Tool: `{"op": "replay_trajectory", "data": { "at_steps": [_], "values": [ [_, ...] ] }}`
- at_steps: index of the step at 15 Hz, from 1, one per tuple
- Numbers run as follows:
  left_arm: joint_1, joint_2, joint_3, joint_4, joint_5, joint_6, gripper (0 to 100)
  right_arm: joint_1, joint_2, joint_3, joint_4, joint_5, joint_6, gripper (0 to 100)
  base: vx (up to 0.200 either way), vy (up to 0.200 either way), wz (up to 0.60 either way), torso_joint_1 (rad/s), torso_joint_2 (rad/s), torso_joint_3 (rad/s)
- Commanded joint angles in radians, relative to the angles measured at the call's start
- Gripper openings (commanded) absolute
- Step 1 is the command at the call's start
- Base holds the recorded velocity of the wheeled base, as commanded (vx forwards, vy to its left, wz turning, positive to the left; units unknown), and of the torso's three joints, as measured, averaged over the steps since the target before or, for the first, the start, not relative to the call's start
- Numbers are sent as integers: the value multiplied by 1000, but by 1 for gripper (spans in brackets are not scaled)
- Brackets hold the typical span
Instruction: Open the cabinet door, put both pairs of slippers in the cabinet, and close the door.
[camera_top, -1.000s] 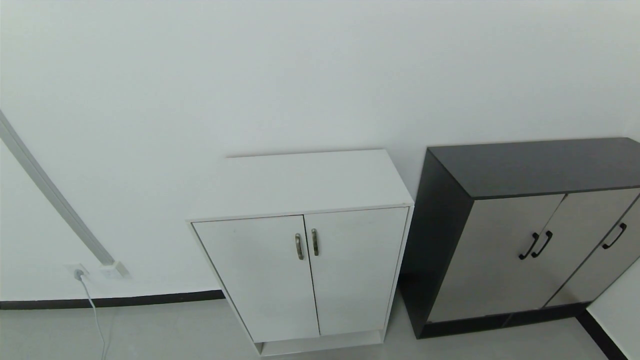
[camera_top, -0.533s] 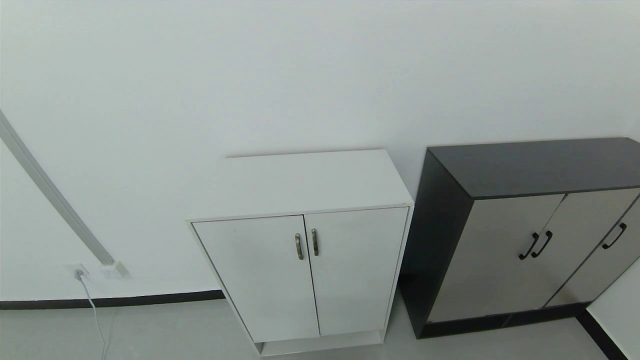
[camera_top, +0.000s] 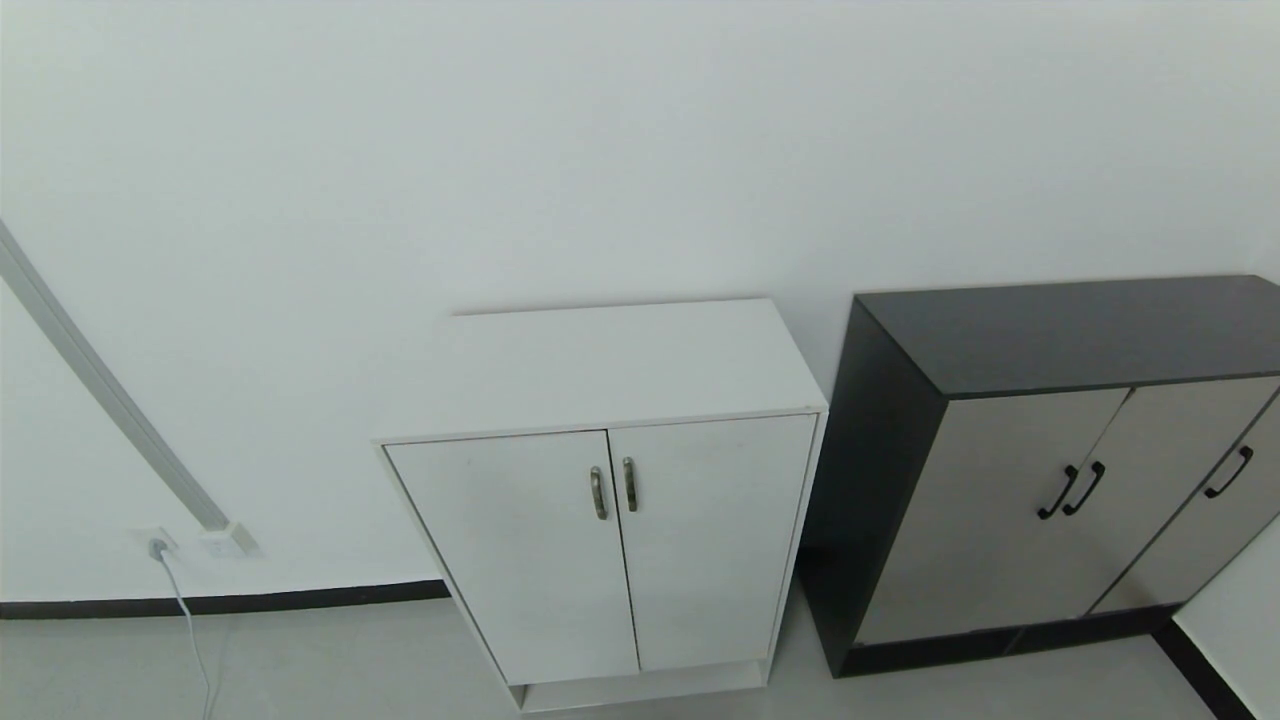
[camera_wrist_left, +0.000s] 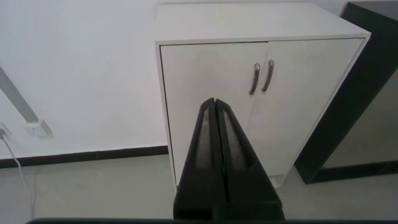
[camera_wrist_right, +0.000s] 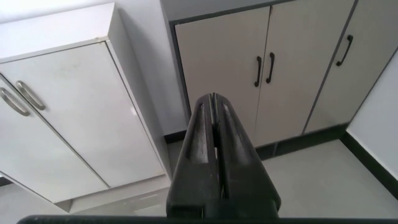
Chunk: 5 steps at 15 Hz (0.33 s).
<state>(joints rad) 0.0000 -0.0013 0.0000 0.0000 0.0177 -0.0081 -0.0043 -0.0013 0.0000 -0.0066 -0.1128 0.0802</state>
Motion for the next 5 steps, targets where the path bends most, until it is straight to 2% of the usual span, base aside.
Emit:
{"op": "replay_trajectory", "data": {
  "at_steps": [1,5],
  "values": [
    [0,1,0,0,1,-1,0,0,3,0,0,1,0,0,0,0,0,0,0,0],
    [0,1,0,0,1,-1,0,0,3,0,0,-1,1,0,0,0,0,0,0,0]
  ]
}}
